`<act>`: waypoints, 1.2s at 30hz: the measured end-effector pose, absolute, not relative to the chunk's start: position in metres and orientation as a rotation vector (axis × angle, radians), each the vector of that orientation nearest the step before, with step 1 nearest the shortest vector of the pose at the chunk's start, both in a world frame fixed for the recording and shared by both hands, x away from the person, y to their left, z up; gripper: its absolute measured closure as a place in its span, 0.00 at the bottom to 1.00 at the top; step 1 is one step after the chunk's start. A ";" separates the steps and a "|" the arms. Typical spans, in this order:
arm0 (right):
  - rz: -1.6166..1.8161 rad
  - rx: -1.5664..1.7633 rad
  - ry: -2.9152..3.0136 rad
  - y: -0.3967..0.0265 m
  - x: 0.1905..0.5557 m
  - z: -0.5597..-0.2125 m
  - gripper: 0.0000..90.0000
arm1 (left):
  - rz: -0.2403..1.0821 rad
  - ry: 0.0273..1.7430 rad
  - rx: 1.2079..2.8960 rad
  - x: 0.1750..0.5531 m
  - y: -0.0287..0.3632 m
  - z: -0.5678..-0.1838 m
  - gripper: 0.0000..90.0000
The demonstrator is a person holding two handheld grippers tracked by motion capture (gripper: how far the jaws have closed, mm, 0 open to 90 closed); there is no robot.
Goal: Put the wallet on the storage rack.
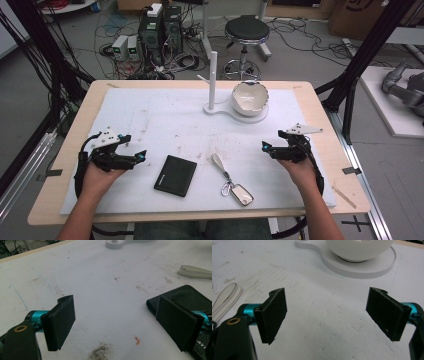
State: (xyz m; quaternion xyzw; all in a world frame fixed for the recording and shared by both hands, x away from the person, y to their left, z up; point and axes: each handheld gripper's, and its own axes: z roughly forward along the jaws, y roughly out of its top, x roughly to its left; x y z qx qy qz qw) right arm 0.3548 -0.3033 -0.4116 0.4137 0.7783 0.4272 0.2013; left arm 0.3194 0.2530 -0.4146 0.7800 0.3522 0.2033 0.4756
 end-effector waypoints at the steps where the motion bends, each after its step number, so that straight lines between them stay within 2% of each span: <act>1: 1.195 1.155 2.175 -0.303 0.355 -0.411 0.19 | 0.501 0.857 1.911 0.319 0.253 -0.414 0.18; 21: 1.263 1.024 2.230 -0.271 0.362 -0.400 0.19 | 0.524 0.880 1.911 0.302 0.267 -0.413 0.18; 36: 1.275 0.865 2.350 -0.196 0.377 -0.396 0.19 | 0.539 0.941 1.884 0.278 0.291 -0.414 0.18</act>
